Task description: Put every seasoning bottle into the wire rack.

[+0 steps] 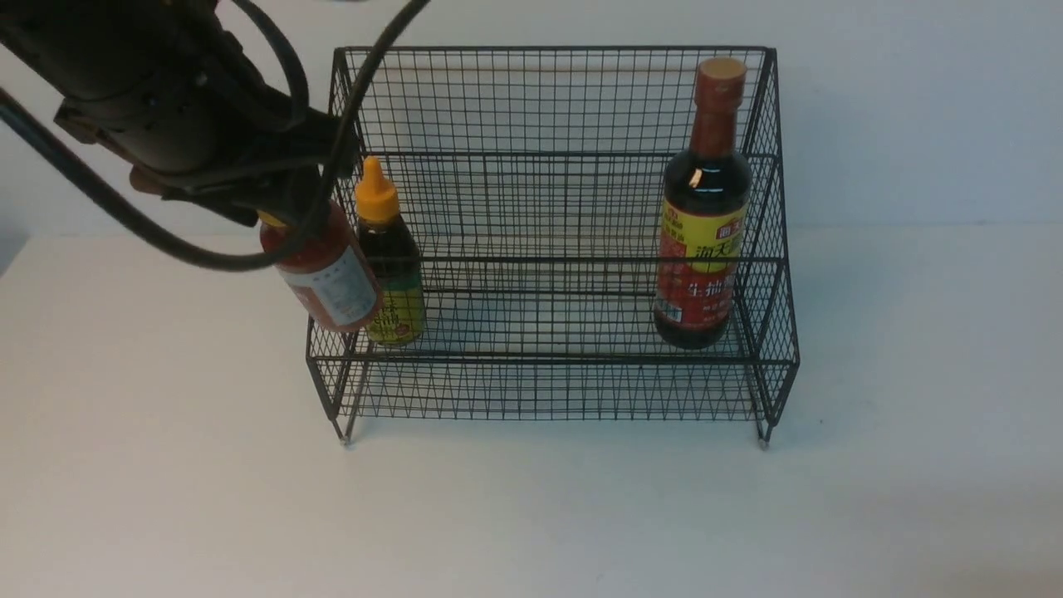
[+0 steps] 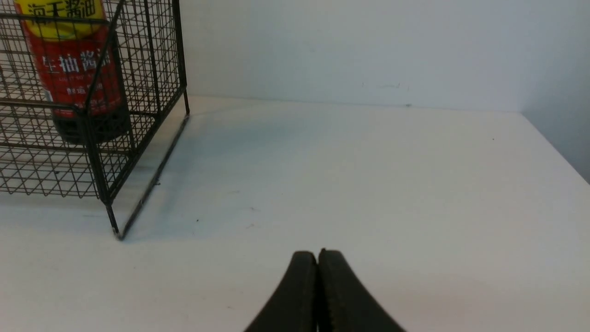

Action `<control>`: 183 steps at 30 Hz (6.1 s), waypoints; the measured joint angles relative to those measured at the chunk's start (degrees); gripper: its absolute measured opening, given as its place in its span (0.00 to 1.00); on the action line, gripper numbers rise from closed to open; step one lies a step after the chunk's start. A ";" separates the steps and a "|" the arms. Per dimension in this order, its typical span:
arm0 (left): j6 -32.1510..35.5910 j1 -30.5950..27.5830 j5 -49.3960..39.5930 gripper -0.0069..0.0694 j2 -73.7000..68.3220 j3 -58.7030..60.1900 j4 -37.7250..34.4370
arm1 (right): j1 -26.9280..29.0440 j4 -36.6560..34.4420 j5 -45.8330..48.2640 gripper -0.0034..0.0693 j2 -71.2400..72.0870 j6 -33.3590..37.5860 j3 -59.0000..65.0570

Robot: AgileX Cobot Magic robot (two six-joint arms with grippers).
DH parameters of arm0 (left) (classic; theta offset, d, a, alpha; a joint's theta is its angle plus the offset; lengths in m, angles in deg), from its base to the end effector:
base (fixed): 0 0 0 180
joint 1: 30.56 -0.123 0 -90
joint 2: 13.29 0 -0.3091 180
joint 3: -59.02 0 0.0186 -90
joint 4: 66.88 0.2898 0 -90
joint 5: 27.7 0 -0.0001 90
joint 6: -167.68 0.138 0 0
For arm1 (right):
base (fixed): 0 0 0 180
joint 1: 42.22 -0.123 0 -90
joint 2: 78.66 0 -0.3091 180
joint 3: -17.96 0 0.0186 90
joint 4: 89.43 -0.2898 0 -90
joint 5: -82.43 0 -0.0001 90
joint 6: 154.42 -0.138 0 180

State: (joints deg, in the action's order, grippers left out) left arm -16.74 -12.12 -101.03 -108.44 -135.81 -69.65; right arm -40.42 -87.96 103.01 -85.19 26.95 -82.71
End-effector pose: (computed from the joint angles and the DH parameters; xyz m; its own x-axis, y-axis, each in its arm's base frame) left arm 0.3503 -0.1235 0.3744 -0.8769 0.1967 -0.4385 0.2568 0.9630 -0.0817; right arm 0.1128 -0.0048 0.1585 -0.2844 -0.0390 -0.9579 0.0265 0.9985 -0.0485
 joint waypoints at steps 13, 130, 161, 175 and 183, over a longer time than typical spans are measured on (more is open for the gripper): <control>1.98 0.00 1.70 0.47 -5.42 -0.39 0.79 | 0.00 0.00 0.00 0.03 0.00 0.00 0.00; 0.00 0.00 29.34 0.08 56.57 59.70 -3.87 | 0.00 0.00 0.00 0.03 0.00 -0.38 -0.04; 0.72 -13.03 54.95 0.08 81.72 84.49 5.57 | 0.00 0.00 0.00 0.03 0.00 -0.43 -0.04; 2.68 -17.31 52.52 0.08 88.55 94.38 5.51 | 0.00 0.00 0.06 0.03 0.00 -0.43 -0.04; 2.86 -15.94 51.93 0.08 88.55 94.38 5.51 | 0.00 0.00 0.06 0.03 0.00 -0.43 -0.04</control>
State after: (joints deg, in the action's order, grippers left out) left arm -13.88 -28.06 -49.10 -19.89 -41.43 -64.14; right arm -40.42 -87.96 103.08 -85.19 26.53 -82.76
